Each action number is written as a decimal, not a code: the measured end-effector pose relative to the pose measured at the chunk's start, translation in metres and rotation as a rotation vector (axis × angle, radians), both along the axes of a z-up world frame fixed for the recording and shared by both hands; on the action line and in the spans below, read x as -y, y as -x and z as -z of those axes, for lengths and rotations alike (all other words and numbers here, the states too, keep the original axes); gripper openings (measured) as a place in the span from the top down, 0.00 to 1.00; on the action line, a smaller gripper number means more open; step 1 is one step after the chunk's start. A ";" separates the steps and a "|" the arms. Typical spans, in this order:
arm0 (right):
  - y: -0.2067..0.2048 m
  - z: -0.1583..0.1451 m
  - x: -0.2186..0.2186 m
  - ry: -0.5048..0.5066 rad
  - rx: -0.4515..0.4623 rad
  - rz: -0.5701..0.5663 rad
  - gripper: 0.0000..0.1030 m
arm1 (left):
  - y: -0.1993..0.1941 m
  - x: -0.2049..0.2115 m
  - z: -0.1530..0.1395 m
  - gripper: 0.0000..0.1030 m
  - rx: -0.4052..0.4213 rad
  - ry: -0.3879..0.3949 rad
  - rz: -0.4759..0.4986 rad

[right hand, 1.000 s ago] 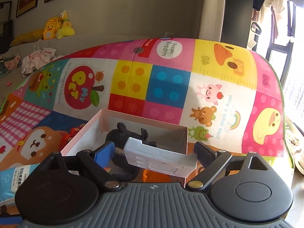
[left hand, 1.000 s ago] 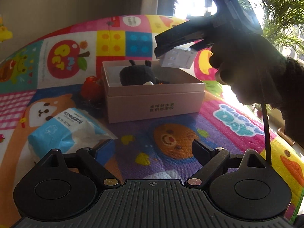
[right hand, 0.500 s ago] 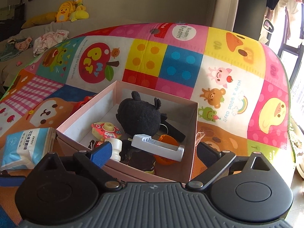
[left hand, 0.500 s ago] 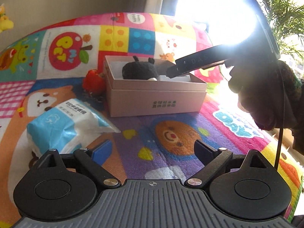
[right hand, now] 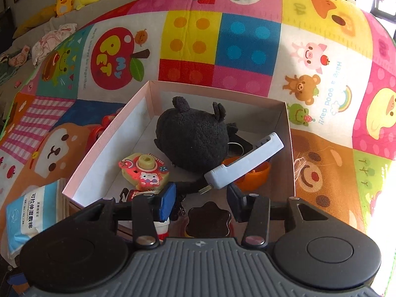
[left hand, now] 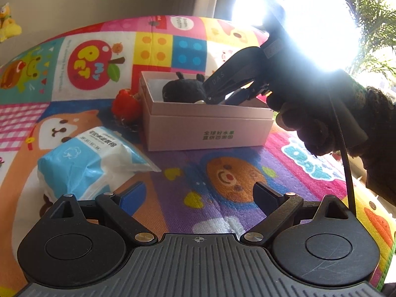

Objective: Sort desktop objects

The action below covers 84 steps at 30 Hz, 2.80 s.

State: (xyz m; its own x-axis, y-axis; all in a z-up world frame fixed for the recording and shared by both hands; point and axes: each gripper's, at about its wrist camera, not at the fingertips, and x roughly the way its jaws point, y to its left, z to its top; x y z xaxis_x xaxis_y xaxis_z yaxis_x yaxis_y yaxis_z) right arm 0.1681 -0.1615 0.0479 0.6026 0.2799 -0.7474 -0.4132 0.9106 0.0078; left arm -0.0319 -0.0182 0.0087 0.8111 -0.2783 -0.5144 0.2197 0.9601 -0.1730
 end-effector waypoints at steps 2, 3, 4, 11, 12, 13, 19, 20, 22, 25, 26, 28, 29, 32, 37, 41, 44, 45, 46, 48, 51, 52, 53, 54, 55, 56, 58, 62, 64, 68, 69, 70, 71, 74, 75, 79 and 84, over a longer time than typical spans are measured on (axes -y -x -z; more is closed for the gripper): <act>0.005 -0.016 -0.007 -0.036 0.012 -0.031 0.52 | 0.000 -0.001 0.000 0.06 0.000 0.007 -0.005; 0.007 -0.023 -0.011 -0.050 0.014 -0.043 0.50 | -0.001 -0.002 0.000 0.06 -0.003 0.009 -0.007; 0.007 -0.031 -0.018 -0.068 0.013 -0.064 0.45 | -0.001 -0.002 0.000 0.06 -0.004 0.012 -0.011; -0.020 -0.053 -0.106 -0.052 -0.042 -0.190 0.44 | 0.001 -0.013 -0.002 0.03 0.015 0.057 -0.072; -0.026 -0.050 -0.123 -0.014 -0.037 -0.202 0.44 | 0.002 -0.017 -0.002 0.03 0.022 0.073 -0.092; -0.031 -0.044 -0.138 0.035 -0.021 -0.207 0.44 | 0.003 -0.022 -0.003 0.03 0.027 0.095 -0.113; -0.068 -0.002 -0.193 0.256 0.004 -0.184 0.44 | -0.004 -0.045 0.000 0.02 -0.012 0.203 -0.164; -0.073 0.005 -0.199 0.279 -0.004 -0.174 0.44 | -0.005 -0.047 0.000 0.02 -0.017 0.216 -0.164; -0.078 0.012 -0.204 0.300 -0.026 -0.168 0.44 | -0.005 -0.050 -0.001 0.02 -0.019 0.230 -0.163; -0.076 0.018 -0.207 0.315 -0.061 -0.187 0.50 | -0.003 -0.050 0.000 0.02 -0.014 0.237 -0.154; -0.073 0.018 -0.206 0.303 -0.096 -0.196 0.58 | -0.003 -0.049 -0.001 0.02 -0.008 0.233 -0.149; -0.064 0.014 -0.201 0.266 -0.136 -0.226 0.58 | 0.000 -0.046 -0.002 0.02 0.006 0.219 -0.137; -0.057 0.012 -0.199 0.248 -0.158 -0.258 0.61 | 0.001 -0.045 -0.003 0.02 0.012 0.213 -0.131; -0.032 0.007 -0.185 0.203 -0.213 -0.315 0.66 | 0.002 -0.044 -0.003 0.02 0.014 0.210 -0.129; 0.022 -0.003 -0.154 0.173 -0.195 -0.423 0.69 | 0.004 -0.040 -0.005 0.02 0.014 0.185 -0.113; 0.069 -0.016 -0.116 0.144 -0.146 -0.478 0.69 | 0.015 -0.032 -0.008 0.02 0.022 0.119 -0.065; 0.093 -0.018 -0.082 0.118 -0.117 -0.473 0.69 | 0.019 -0.029 -0.008 0.02 0.013 0.093 -0.045; 0.099 -0.017 -0.070 0.115 -0.107 -0.457 0.69 | 0.019 -0.027 -0.008 0.02 0.009 0.085 -0.041; 0.104 -0.015 -0.058 0.124 -0.083 -0.436 0.69 | 0.019 -0.025 -0.008 0.02 0.003 0.077 -0.035; 0.115 -0.011 -0.037 0.180 0.016 -0.367 0.68 | 0.020 -0.021 -0.008 0.02 -0.007 0.059 -0.025; 0.122 -0.010 -0.003 0.193 0.107 -0.263 0.63 | 0.022 -0.016 -0.010 0.02 -0.015 0.025 -0.003; 0.122 -0.012 0.010 0.161 0.100 -0.235 0.55 | 0.023 -0.014 -0.011 0.02 -0.017 0.015 0.003; 0.123 -0.014 0.022 0.120 0.094 -0.209 0.44 | 0.024 -0.013 -0.011 0.02 -0.018 0.004 0.009; 0.125 -0.015 0.035 0.076 0.086 -0.187 0.37 | 0.026 -0.013 -0.013 0.02 -0.018 -0.005 0.013; 0.128 -0.015 0.043 0.044 0.082 -0.175 0.27 | 0.029 -0.012 -0.015 0.02 -0.016 -0.015 0.012; 0.132 -0.013 0.052 0.006 0.073 -0.165 0.23 | 0.029 -0.012 -0.018 0.02 -0.013 -0.024 0.006; 0.140 -0.007 0.062 -0.055 0.041 -0.160 0.22 | 0.028 -0.012 -0.023 0.02 -0.006 -0.045 -0.016; 0.145 0.011 0.073 -0.166 -0.028 -0.115 0.21 | 0.022 -0.014 -0.035 0.02 0.017 -0.072 -0.067; 0.137 0.019 0.075 -0.259 -0.097 -0.094 0.21 | 0.018 -0.014 -0.042 0.02 0.029 -0.075 -0.085; 0.124 0.030 0.060 -0.351 -0.165 -0.108 0.29 | 0.014 -0.012 -0.049 0.01 0.037 -0.081 -0.113; 0.124 0.031 0.055 -0.350 -0.161 -0.118 0.32 | 0.013 -0.012 -0.050 0.01 0.034 -0.081 -0.121; 0.125 0.030 0.047 -0.338 -0.153 -0.134 0.38 | 0.012 -0.013 -0.051 0.01 0.031 -0.082 -0.131; 0.127 0.029 0.042 -0.327 -0.147 -0.152 0.48 | 0.012 -0.014 -0.052 0.01 0.028 -0.085 -0.142; 0.131 0.030 0.030 -0.298 -0.149 -0.184 0.53 | 0.011 -0.018 -0.052 0.01 0.021 -0.101 -0.176; 0.132 0.031 0.026 -0.283 -0.143 -0.187 0.53 | 0.010 -0.020 -0.052 0.01 0.019 -0.104 -0.191; 0.128 0.037 0.018 -0.233 -0.113 -0.153 0.53 | 0.007 -0.033 -0.050 0.01 0.007 -0.092 -0.261; 0.133 0.034 0.012 -0.118 -0.022 -0.134 0.53 | 0.009 -0.048 -0.048 0.01 -0.003 -0.092 -0.326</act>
State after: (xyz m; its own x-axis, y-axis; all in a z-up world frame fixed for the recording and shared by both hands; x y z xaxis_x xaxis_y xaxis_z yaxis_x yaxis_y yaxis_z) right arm 0.0350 -0.1735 0.0135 0.5375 0.4432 -0.7174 -0.5293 0.8396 0.1221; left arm -0.0405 0.0302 0.0570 0.8482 0.0433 -0.5279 -0.1020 0.9913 -0.0826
